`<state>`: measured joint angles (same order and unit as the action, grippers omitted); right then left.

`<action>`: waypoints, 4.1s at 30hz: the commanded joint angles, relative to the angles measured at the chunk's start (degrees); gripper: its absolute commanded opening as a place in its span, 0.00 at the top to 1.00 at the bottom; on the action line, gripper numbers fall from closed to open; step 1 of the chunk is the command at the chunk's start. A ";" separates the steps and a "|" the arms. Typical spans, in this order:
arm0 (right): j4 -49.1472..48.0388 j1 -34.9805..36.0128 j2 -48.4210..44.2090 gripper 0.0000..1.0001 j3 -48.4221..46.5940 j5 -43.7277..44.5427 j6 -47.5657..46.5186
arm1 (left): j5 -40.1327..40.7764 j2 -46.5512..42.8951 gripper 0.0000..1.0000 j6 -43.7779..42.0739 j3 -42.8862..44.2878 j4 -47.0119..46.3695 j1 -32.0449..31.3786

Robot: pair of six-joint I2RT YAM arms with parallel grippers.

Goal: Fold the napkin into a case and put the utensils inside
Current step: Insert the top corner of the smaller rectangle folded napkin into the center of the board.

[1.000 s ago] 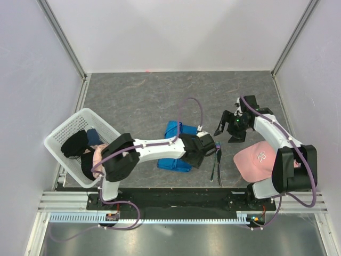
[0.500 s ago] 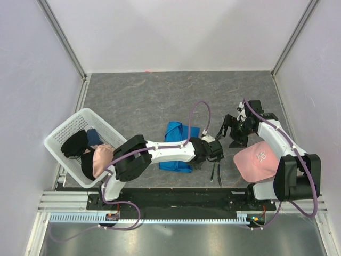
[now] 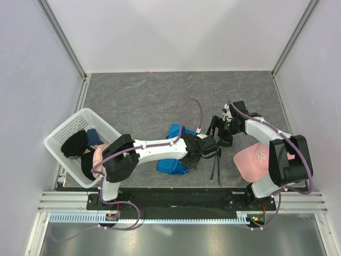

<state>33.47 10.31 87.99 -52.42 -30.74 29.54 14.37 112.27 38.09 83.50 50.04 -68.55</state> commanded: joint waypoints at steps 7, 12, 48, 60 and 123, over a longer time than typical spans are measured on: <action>-15.01 7.70 5.00 0.20 1.09 -3.62 9.31 | -4.35 -5.74 0.91 1.81 -1.68 -4.60 2.02; -17.82 8.68 5.88 0.27 3.11 -4.24 11.50 | -6.11 -6.89 0.91 2.34 -1.94 -5.22 3.86; -36.55 15.01 7.55 0.27 13.58 -6.61 24.25 | -9.97 -9.35 0.92 1.82 -2.38 -5.83 8.61; -37.87 12.90 10.53 0.31 12.52 -4.15 21.97 | -11.03 -9.52 0.92 1.90 -2.65 -5.74 8.70; -13.70 13.42 16.43 1.00 -12.96 2.44 13.70 | -26.15 2.61 0.91 -1.17 -5.54 -22.09 34.10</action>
<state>18.44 21.65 106.65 -61.30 -30.39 40.91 -9.45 114.04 39.03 77.65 31.97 -34.57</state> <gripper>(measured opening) 0.033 0.092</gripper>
